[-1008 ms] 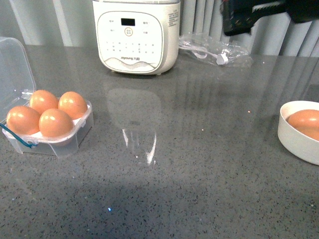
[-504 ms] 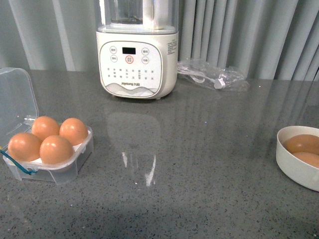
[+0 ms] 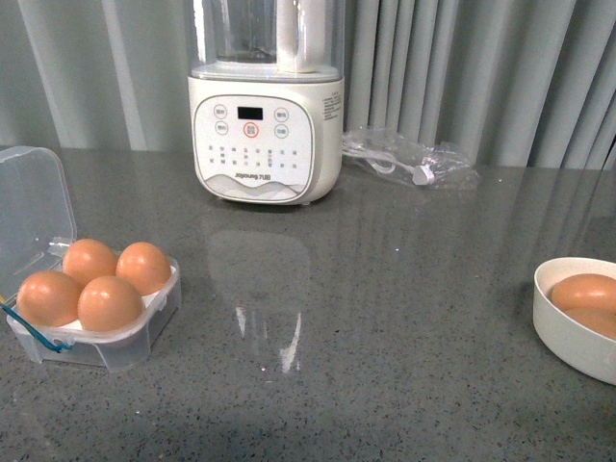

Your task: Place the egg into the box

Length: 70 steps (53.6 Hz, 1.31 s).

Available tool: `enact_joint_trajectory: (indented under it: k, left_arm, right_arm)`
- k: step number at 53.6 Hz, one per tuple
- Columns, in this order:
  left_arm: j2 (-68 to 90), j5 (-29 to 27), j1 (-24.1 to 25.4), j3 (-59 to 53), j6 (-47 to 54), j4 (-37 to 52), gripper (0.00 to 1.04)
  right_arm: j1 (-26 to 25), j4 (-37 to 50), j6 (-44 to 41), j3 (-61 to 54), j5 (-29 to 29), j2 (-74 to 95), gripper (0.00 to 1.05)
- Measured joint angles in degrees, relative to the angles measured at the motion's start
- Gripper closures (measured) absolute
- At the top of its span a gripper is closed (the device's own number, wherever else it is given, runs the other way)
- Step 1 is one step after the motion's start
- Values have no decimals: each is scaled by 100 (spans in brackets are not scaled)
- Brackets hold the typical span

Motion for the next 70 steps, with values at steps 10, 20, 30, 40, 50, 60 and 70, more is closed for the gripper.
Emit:
enact_joint_trajectory:
  k: [10,20,30,40,50,60,70]
  left_arm:
    - [0,2,0,-2,0,0,7]
    - [0,0,0,-2,0,0,7]
    - [0,0,0,-2,0,0,7]
    - [0,0,0,0,0,0,7]
    - [0,0,0,-2,0,0,7]
    - [0,0,0,0,0,0,7]
    - [0,0,0,0,0,0,7]
  right_arm:
    - [-190,-181,2,-299,-42,-485,102]
    - [-190,-490,2,-520,-55,-1012,102]
    - [-190,-809,4,-667,-55,-1488,102]
    - [-190,-894,2,-898,-55,-1869,102]
    - [-190,-1338,4,-933,-55,-2347,102]
    - [-190,-1838,4,-933,-57,-2852,102]
    - [-190,-2129,4,-933,-55,-3152,102]
